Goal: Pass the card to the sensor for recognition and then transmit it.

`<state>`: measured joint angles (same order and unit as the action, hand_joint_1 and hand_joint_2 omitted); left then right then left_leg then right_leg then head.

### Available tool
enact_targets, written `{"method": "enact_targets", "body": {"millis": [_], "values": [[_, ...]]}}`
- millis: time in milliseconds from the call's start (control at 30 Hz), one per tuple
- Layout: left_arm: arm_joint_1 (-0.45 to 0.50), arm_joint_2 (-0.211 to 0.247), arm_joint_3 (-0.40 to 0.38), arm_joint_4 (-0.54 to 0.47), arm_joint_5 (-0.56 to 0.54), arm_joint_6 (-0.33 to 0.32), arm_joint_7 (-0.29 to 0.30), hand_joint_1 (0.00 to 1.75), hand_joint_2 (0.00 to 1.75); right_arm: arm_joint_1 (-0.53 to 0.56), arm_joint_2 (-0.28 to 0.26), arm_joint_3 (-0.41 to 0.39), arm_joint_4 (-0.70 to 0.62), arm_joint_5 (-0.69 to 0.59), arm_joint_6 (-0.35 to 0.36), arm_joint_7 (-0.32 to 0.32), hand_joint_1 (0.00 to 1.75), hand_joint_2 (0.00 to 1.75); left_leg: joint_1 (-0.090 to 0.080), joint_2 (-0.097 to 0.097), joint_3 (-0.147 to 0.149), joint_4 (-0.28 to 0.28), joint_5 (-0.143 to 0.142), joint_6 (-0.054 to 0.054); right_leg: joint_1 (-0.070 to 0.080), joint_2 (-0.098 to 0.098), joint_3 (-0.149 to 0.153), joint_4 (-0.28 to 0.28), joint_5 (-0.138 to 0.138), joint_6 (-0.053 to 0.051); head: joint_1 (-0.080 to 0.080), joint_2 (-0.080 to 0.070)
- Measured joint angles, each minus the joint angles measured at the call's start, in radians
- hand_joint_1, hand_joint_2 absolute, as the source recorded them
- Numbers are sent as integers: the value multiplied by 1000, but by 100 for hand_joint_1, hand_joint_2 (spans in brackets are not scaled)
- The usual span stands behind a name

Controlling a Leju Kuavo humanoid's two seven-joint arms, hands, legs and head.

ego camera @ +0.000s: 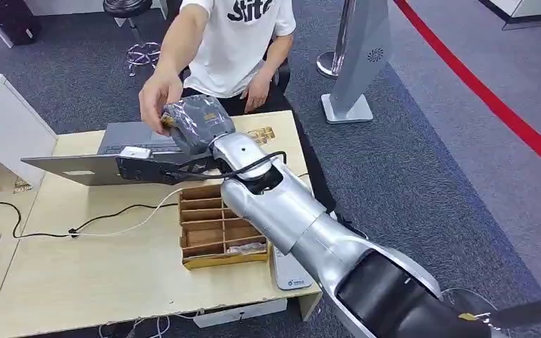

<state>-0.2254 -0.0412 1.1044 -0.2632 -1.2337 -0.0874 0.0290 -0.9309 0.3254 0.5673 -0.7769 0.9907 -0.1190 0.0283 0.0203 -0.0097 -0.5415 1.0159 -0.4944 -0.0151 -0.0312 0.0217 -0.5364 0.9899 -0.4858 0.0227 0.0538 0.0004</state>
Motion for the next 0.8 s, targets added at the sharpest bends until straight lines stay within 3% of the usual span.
{"method": "enact_targets", "body": {"millis": [133, 433, 467, 500, 667, 800], "values": [[-23, -19, -19, 1, -23, 4, 11, 0, 175, -41, 15, 77, 165, 3, -66, 68, 175, 175, 0, 0, -2, 0, 0, 0, 0, 0, -2, -1, 0, 0, 0, 0], [-24, -24, -19, 1, -26, 5, 19, 0, 175, -51, 15, 79, 207, 13, -82, 86, 175, 175, 0, 0, -7, 0, 0, 0, 0, 1, -8, 0, 0, 0, 0, 0], [-24, -25, -19, 1, -26, 5, 19, 0, 175, -52, 15, 79, 211, 13, -82, 85, 10, 175, 0, 0, -8, 1, 0, 0, 0, 1, -9, 0, 0, 0, 0, 0], [-24, -26, -19, 1, -26, 5, 19, 0, 175, -52, 15, 79, 215, 13, -83, 86, 0, 175, 0, 0, -9, 1, -1, 0, 0, 1, -9, 0, 0, 0, 0, 0], [-24, -27, -19, 1, -29, 8, 19, 0, 175, -46, 16, 77, 209, 49, -113, 66, 0, 175, 0, 0, -9, 1, -2, 0, 0, 1, -10, -1, 0, 0, 0, 0], [-17, -27, -17, 1, -24, 12, 19, 0, 175, 8, 21, 37, 96, 135, -116, 6, 0, 175, 0, 0, -9, 0, -3, 1, 0, 1, -9, -1, -1, 0, 0, 0]]}}
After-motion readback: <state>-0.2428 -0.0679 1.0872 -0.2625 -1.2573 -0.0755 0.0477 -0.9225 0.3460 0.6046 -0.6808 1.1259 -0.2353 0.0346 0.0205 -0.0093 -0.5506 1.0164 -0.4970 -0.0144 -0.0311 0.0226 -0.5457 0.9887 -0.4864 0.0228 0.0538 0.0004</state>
